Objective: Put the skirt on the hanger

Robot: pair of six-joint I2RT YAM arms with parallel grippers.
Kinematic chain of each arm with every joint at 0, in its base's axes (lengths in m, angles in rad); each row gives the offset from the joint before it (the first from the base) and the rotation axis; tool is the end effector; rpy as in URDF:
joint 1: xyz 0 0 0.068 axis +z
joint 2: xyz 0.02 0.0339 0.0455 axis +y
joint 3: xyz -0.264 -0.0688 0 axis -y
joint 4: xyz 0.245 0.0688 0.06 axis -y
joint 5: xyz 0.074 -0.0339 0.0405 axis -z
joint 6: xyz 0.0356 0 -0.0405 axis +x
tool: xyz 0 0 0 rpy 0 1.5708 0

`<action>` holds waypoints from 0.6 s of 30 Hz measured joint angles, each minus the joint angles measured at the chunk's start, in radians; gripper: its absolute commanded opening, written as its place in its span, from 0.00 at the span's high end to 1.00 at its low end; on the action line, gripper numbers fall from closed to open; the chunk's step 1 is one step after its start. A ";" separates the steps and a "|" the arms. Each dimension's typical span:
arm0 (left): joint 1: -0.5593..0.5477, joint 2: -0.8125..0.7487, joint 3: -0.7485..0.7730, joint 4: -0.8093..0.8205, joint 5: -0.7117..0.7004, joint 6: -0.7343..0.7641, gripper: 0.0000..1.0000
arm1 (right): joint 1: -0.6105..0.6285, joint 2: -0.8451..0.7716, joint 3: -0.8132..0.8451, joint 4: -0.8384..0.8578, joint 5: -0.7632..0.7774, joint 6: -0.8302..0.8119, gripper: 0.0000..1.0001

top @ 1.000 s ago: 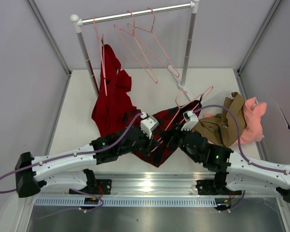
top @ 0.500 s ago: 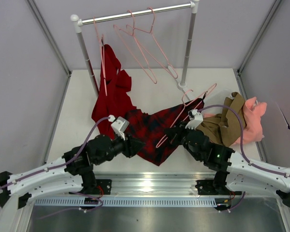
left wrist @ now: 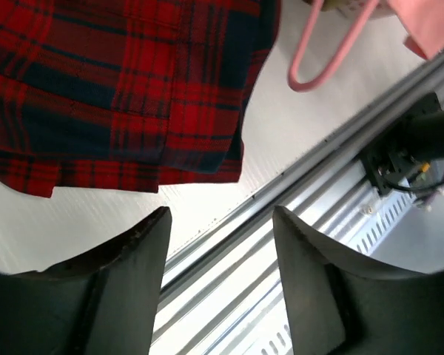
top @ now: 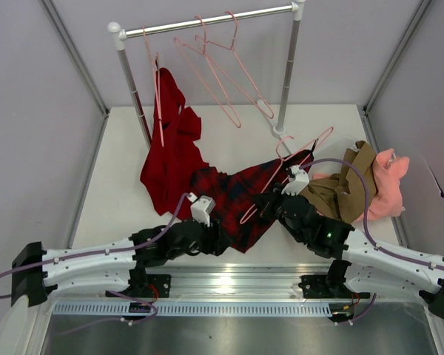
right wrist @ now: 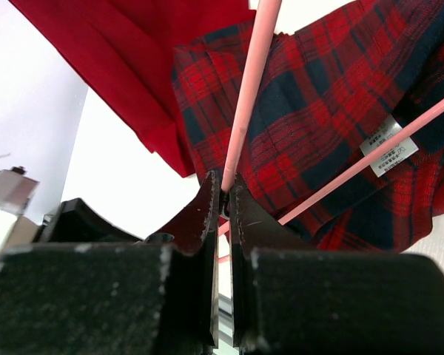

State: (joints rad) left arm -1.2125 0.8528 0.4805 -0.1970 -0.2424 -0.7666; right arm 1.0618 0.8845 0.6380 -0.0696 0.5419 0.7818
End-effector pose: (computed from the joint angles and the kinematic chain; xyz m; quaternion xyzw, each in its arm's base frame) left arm 0.0739 -0.1729 0.2206 0.1359 0.8621 -0.3401 0.3503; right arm 0.1156 0.1694 0.2836 0.0467 0.7943 0.3196 0.5145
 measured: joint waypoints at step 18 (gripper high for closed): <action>-0.097 0.331 0.120 0.078 -0.251 -0.015 0.26 | -0.003 -0.056 0.006 -0.038 0.002 0.017 1.00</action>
State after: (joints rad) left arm -1.3094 1.1835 0.6003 -0.1192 -0.4931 -0.7815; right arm 1.0584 0.8288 0.6437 -0.1078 0.5438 0.7986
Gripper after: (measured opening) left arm 0.744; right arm 0.044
